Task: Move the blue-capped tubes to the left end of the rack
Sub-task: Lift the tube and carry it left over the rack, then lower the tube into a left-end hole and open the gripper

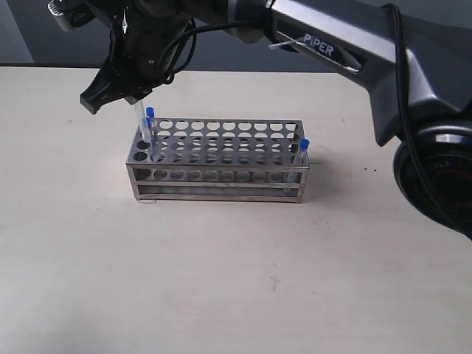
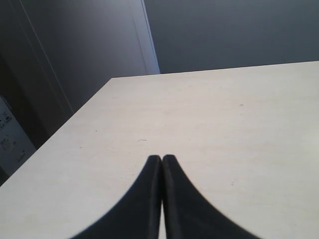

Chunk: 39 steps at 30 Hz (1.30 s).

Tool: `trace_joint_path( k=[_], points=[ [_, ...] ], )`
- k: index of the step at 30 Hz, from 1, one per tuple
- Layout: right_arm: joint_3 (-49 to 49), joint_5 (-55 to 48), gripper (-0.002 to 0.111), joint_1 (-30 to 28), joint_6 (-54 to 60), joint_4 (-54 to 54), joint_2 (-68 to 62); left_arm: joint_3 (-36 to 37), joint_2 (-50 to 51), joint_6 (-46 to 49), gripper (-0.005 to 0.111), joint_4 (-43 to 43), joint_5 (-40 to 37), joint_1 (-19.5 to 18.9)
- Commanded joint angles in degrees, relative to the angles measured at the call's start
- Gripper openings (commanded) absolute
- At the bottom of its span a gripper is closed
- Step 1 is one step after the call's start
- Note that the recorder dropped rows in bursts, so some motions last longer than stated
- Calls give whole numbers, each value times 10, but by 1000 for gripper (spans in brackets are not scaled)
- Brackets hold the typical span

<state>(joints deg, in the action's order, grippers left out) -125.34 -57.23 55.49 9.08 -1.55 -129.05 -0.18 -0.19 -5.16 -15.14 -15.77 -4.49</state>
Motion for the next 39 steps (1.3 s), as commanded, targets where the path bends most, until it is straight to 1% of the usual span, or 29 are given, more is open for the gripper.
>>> trace_joint_path(
  k=[1,28,39],
  points=[
    [0,-9,-1,-1,-1,2,-8,2,2,-3,0,-1,8,1],
    [-1,-17,-1,-1,-1,10,14,2,2,-3,0,-1,8,1],
    [0,-17,-1,-1,-3,25,-44,2,2,-3,0,-1,8,1]
  ],
)
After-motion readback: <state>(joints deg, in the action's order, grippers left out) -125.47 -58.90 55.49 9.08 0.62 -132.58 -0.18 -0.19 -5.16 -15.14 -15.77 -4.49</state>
